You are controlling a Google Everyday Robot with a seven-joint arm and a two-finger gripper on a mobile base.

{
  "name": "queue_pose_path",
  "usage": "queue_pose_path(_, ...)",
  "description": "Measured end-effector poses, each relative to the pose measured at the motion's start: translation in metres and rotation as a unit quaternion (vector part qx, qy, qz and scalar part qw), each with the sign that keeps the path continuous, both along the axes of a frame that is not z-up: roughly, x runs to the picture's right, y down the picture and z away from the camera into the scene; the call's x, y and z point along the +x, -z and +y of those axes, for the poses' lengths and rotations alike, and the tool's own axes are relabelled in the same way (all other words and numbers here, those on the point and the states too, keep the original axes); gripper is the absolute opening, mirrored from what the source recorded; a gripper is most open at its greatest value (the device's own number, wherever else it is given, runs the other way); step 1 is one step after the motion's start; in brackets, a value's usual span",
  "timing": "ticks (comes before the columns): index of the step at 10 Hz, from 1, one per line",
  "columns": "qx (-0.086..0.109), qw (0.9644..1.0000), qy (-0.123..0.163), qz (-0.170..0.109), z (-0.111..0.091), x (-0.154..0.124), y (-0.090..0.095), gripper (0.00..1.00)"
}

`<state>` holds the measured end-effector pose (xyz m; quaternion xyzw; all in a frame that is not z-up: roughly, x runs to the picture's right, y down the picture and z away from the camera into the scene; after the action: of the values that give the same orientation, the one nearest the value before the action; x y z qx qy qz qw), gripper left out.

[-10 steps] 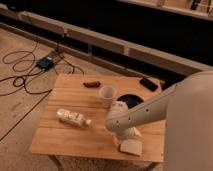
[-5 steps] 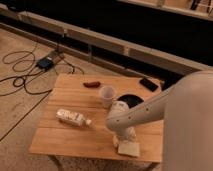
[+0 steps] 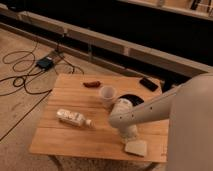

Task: Place the white sponge in the ceramic bowl

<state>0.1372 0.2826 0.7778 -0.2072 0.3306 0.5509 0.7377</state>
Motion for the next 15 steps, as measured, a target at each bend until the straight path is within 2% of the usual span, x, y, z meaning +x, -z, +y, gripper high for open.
queue_pose_path(5,0.007,1.0000,-0.001,0.002,-0.017,0.006,0.005,0.00)
queue_pose_path(8,0.013,0.9998,0.014,0.005,-0.036,0.009,0.015,0.00)
queue_pose_path(11,0.019,0.9985,0.050,-0.002,-0.069,0.003,0.027,0.00)
queue_pose_path(13,0.044,0.9955,0.083,-0.013,-0.108,-0.008,0.030,0.00)
queue_pose_path(15,0.073,0.9919,0.101,-0.022,-0.141,-0.017,0.025,0.00)
